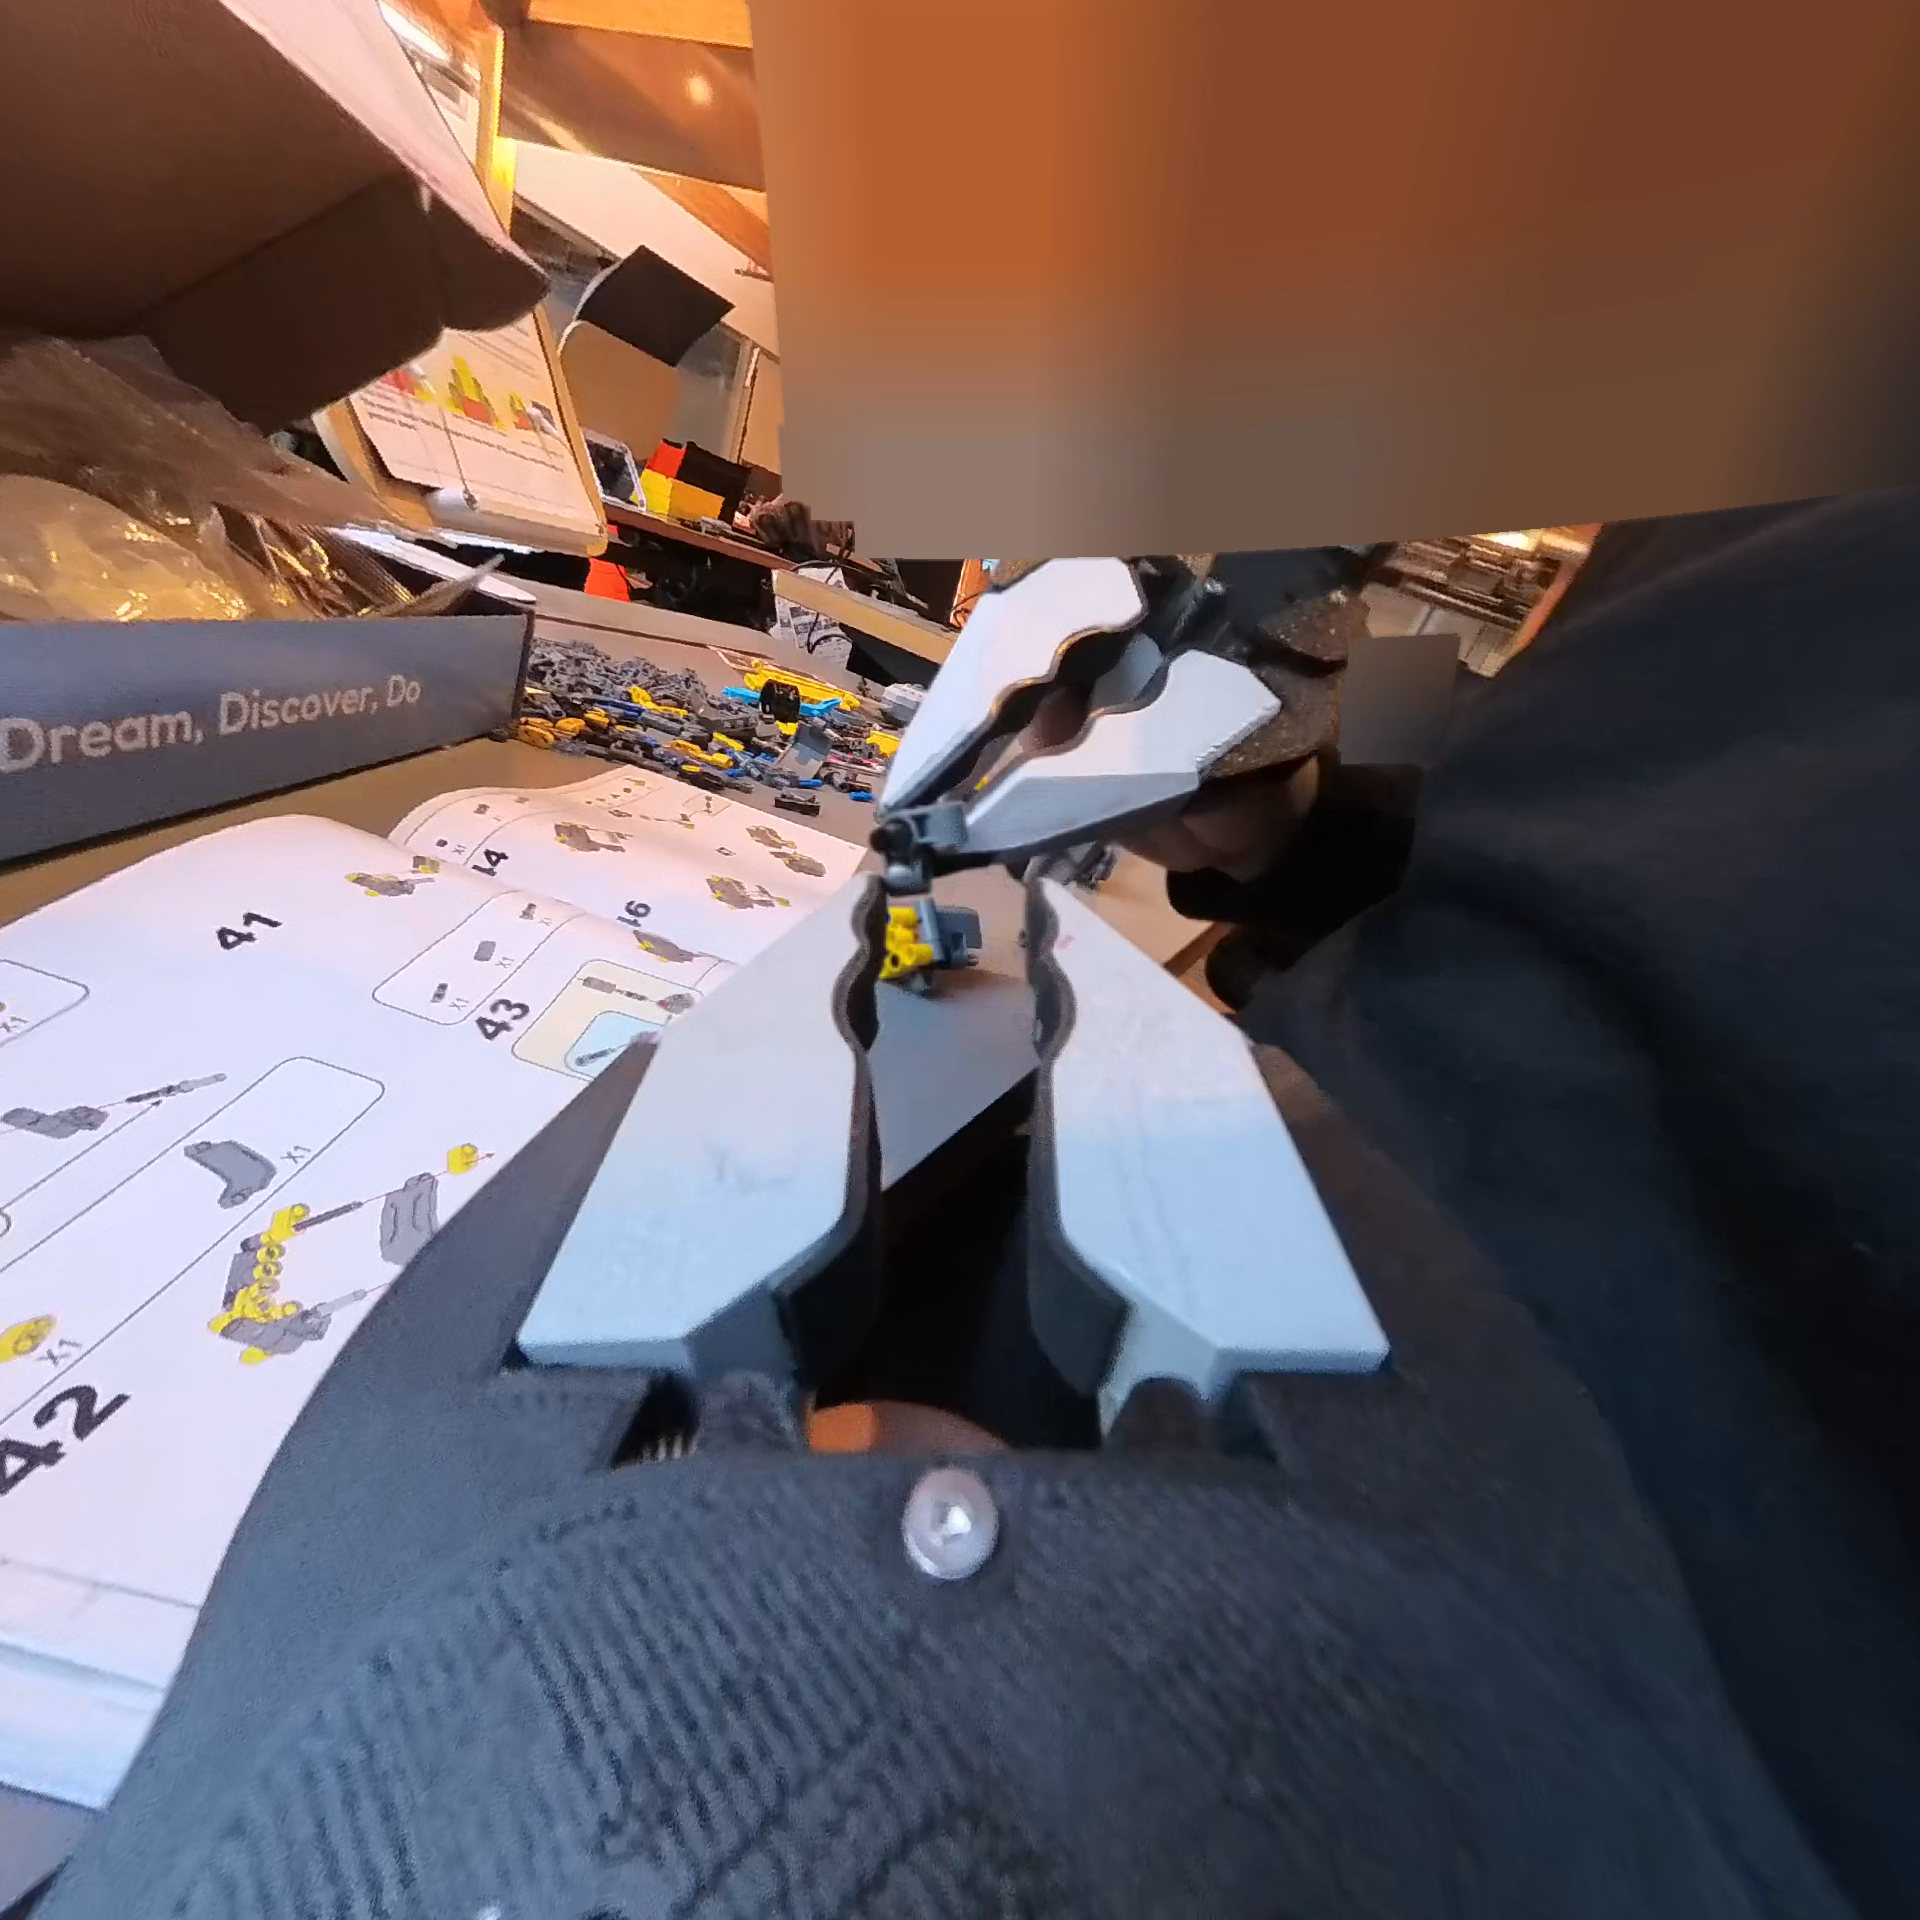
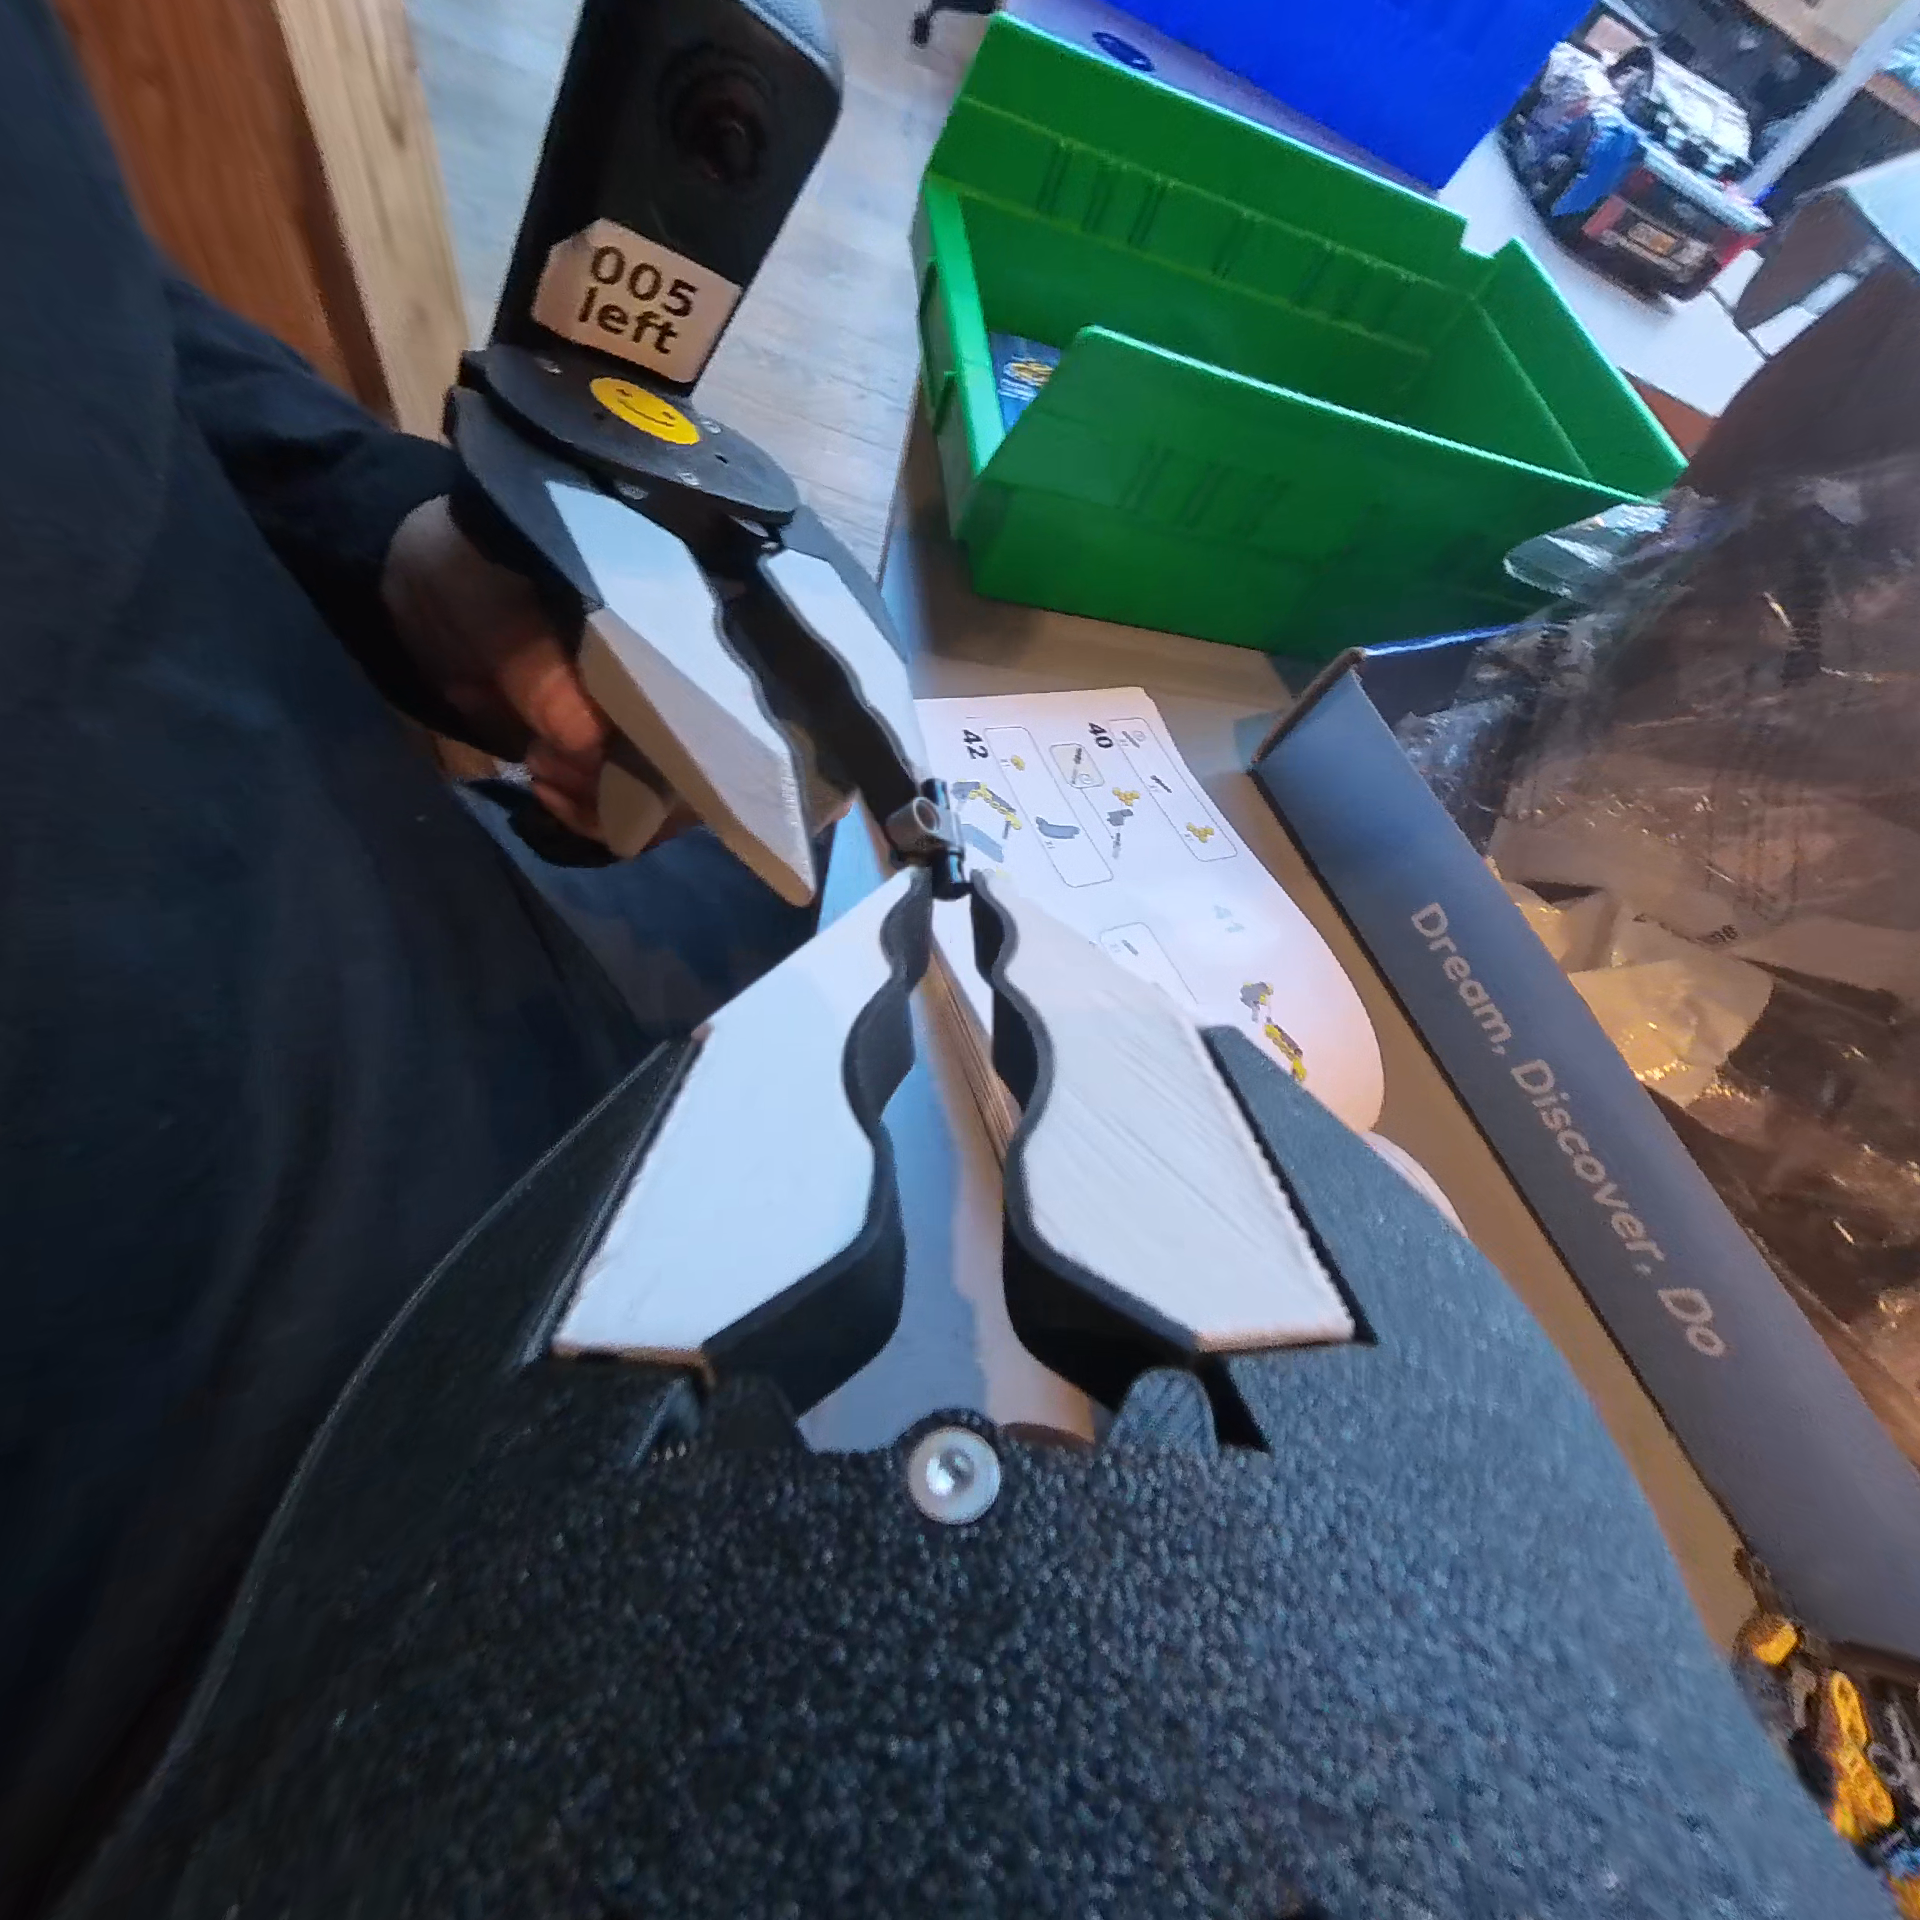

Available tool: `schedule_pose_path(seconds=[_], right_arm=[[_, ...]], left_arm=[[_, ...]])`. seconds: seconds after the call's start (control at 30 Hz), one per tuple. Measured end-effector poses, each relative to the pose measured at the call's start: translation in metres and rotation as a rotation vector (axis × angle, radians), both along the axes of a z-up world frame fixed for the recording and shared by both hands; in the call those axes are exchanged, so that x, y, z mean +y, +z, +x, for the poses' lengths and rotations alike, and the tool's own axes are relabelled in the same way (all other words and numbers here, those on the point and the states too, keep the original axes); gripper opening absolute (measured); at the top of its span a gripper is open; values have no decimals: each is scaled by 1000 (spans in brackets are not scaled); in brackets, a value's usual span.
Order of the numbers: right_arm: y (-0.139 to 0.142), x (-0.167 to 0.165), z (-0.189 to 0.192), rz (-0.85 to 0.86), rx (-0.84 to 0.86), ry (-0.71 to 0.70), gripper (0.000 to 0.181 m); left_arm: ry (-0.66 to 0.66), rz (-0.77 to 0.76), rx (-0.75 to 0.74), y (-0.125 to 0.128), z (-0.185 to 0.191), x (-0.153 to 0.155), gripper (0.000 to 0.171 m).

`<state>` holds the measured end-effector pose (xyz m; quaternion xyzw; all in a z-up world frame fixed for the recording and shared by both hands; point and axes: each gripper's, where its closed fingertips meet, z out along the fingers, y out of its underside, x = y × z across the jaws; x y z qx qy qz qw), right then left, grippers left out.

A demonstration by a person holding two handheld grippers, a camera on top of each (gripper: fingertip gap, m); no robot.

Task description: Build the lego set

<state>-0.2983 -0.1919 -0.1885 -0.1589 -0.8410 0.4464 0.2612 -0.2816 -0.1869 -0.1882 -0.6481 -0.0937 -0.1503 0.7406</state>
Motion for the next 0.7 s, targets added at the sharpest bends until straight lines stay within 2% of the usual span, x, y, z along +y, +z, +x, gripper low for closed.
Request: schedule_pose_path(seconds=[0.07,0.2,0.3,0.5,0.7], right_arm=[[0,1,-4,-14,16,-47,7],[-3,1,-5,3,61,-83,7],[-6,4,-8,52,103,-117,7],[-11,-1,-6,69,96,-109,7],[-14,-2,-3,84,87,-99,7]], left_arm=[[3,10,-48,3,-2,0,29],[8,16,-160,3,-9,1,22],[5,25,-221,3,-13,0,24],[-21,7,-241,-1,-11,2,29],[-3,22,-231,2,-14,-1,15]])
